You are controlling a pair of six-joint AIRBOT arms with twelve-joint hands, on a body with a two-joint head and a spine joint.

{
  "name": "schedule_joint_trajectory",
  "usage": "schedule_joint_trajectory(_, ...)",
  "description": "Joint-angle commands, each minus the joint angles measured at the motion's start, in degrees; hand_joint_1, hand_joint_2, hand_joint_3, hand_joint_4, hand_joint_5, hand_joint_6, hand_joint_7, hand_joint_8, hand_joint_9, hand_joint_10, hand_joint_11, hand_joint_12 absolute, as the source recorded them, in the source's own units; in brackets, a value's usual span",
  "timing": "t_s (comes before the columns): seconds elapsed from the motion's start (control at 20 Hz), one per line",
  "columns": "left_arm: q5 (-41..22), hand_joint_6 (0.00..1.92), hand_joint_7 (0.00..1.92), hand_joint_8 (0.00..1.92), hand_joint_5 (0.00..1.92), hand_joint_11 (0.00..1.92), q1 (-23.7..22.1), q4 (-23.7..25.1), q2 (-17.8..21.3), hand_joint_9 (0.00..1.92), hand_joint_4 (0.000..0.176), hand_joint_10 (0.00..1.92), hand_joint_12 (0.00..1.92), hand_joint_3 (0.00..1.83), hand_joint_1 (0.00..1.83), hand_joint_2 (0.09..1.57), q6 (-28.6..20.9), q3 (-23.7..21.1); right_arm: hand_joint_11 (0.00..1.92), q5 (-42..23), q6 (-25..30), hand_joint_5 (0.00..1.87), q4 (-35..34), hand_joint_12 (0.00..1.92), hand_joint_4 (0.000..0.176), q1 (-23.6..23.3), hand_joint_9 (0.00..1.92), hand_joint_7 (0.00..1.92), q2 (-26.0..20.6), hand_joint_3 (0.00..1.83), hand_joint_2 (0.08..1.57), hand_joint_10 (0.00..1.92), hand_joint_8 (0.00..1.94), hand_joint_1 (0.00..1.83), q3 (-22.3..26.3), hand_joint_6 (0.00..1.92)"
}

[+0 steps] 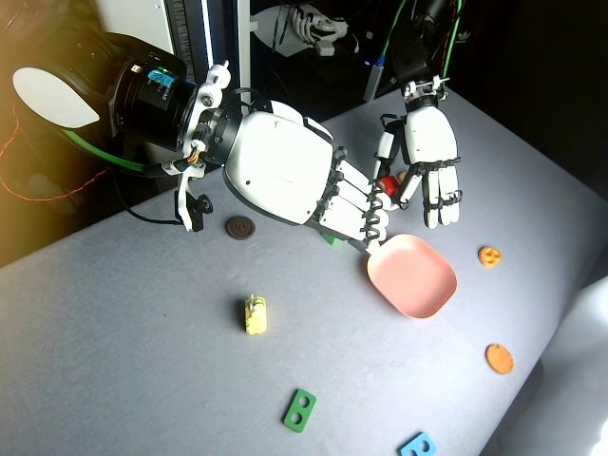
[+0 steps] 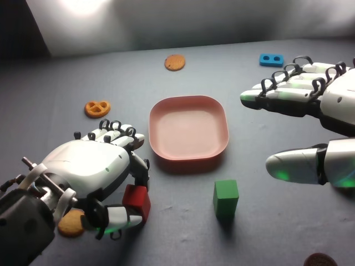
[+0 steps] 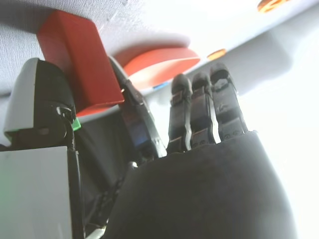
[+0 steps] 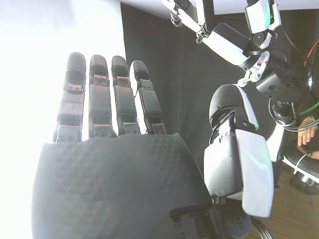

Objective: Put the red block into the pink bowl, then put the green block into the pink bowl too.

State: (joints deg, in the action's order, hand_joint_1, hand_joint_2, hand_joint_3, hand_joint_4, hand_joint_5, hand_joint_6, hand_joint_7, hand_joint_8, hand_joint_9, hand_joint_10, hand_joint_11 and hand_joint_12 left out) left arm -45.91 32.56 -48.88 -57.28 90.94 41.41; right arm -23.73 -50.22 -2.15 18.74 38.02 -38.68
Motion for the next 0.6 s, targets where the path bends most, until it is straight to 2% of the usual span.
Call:
schedule_joint_trajectory(0.0, -4.7, 0.98, 0.16, 0.0, 0.98, 0.01, -0.2, 2.6, 0.2, 0.02, 0.134, 0.01, 0.01, 0.0, 1.03, 1.11, -0.2, 0.0, 0.0, -6.9, -1.9, 0.16, -0.2, 0.52, 0.0, -0.5, 0.15, 0.15, -0.7, 0.0, 1.21, 0.0, 0.0, 0.0, 0.5, 0.0)
schedule_joint_trajectory(0.05, -4.6, 0.97, 0.17, 0.0, 0.98, 0.01, -0.4, 2.7, 0.2, 0.03, 0.137, 0.01, 0.01, 0.0, 1.03, 1.11, -0.2, 0.1, 0.0, -7.2, -4.4, 0.16, -0.2, 0.51, 0.0, -0.5, 0.15, 0.16, -0.7, 0.0, 1.2, 0.0, 0.0, 0.03, 1.0, 0.01)
schedule_joint_trajectory(0.1, -4.6, 0.99, 0.15, 0.0, 0.97, 0.0, -0.6, 3.0, 0.2, 0.01, 0.164, 0.0, 0.0, 0.0, 1.02, 1.12, -0.2, 0.2, 0.0, -7.3, -6.3, 0.17, -0.2, 0.56, 0.0, -0.5, 0.16, 0.17, -0.7, 0.0, 1.21, 0.01, 0.0, 0.02, 1.4, 0.0)
schedule_joint_trajectory(0.15, -4.1, 0.98, 0.14, 0.0, 0.98, 0.0, -1.0, 3.3, 0.2, 0.01, 0.114, 0.0, 0.0, 0.0, 1.04, 1.11, -0.2, 0.5, 0.0, -7.6, -7.8, 0.17, -0.2, 0.53, 0.0, -0.5, 0.16, 0.17, -0.7, 0.0, 1.2, 0.0, 0.0, 0.02, 1.8, 0.0)
schedule_joint_trajectory(0.2, -2.5, 0.98, 0.15, 0.0, 0.98, 0.0, -2.1, 4.3, 0.2, 0.0, 0.151, 0.0, 0.0, 0.0, 1.02, 1.11, -0.2, 1.3, 0.0, -8.1, -7.9, 0.13, -0.6, 0.39, 0.0, -0.5, 0.11, 0.13, -0.7, 0.0, 1.21, 0.01, 0.0, 0.0, 2.1, 0.0)
schedule_joint_trajectory(0.25, -0.6, 1.03, 0.14, 0.0, 0.95, 0.0, -3.3, 5.1, 0.2, 0.0, 0.171, 0.0, 0.0, 0.0, 1.0, 1.13, -0.2, 2.0, 0.0, -8.6, -7.9, 0.17, -2.1, 0.47, 0.0, -0.5, 0.14, 0.16, -0.7, 0.0, 1.2, 0.01, 0.01, 0.01, 2.1, 0.01)
schedule_joint_trajectory(0.3, 1.2, 1.02, 0.14, 0.0, 0.95, 0.0, -4.3, 5.9, 0.2, 0.01, 0.175, 0.0, 0.0, 0.0, 1.0, 1.13, -0.2, 2.8, 0.0, -9.0, -7.9, 0.21, -4.1, 0.58, 0.0, -0.5, 0.19, 0.21, -0.7, 0.0, 1.2, 0.02, 0.01, 0.03, 2.1, 0.01)
schedule_joint_trajectory(0.35, 3.4, 1.02, 0.14, 0.0, 0.95, 0.0, -5.9, 7.0, 0.2, 0.01, 0.176, 0.0, 0.0, 0.0, 1.0, 1.12, -0.2, 3.9, 0.0, -9.3, -7.8, 0.2, -5.9, 0.57, 0.0, -0.5, 0.18, 0.19, -0.6, 0.0, 1.2, 0.01, 0.0, 0.02, 2.1, 0.0)
schedule_joint_trajectory(0.45, 6.1, 1.02, 0.13, 0.0, 0.95, 0.0, -8.7, 8.5, 0.3, 0.0, 0.153, 0.0, 0.0, 0.0, 1.01, 1.13, -0.1, 5.8, 0.0, -9.3, -7.8, 0.17, -6.1, 0.44, 0.0, -0.8, 0.14, 0.16, -0.6, 0.0, 1.21, 0.0, 0.0, 0.0, 2.2, 0.0)
schedule_joint_trajectory(0.5, 7.0, 1.0, 0.14, 0.0, 0.96, 0.0, -9.5, 8.9, 0.4, 0.0, 0.15, 0.0, 0.0, 0.0, 1.02, 1.12, -0.1, 6.6, 0.0, -9.3, -7.8, 0.19, -6.1, 0.52, 0.0, -0.8, 0.16, 0.18, -0.6, 0.0, 1.21, 0.01, 0.01, 0.01, 2.3, 0.01)
schedule_joint_trajectory(0.55, 7.8, 1.03, 0.12, 0.0, 0.94, 0.0, -10.5, 9.3, 0.4, 0.0, 0.166, 0.0, 0.0, 0.0, 1.01, 1.13, -0.1, 7.4, 0.0, -9.3, -7.8, 0.19, -6.1, 0.56, 0.0, -0.7, 0.17, 0.18, -0.6, 0.0, 1.21, 0.01, 0.01, 0.0, 2.3, 0.0)
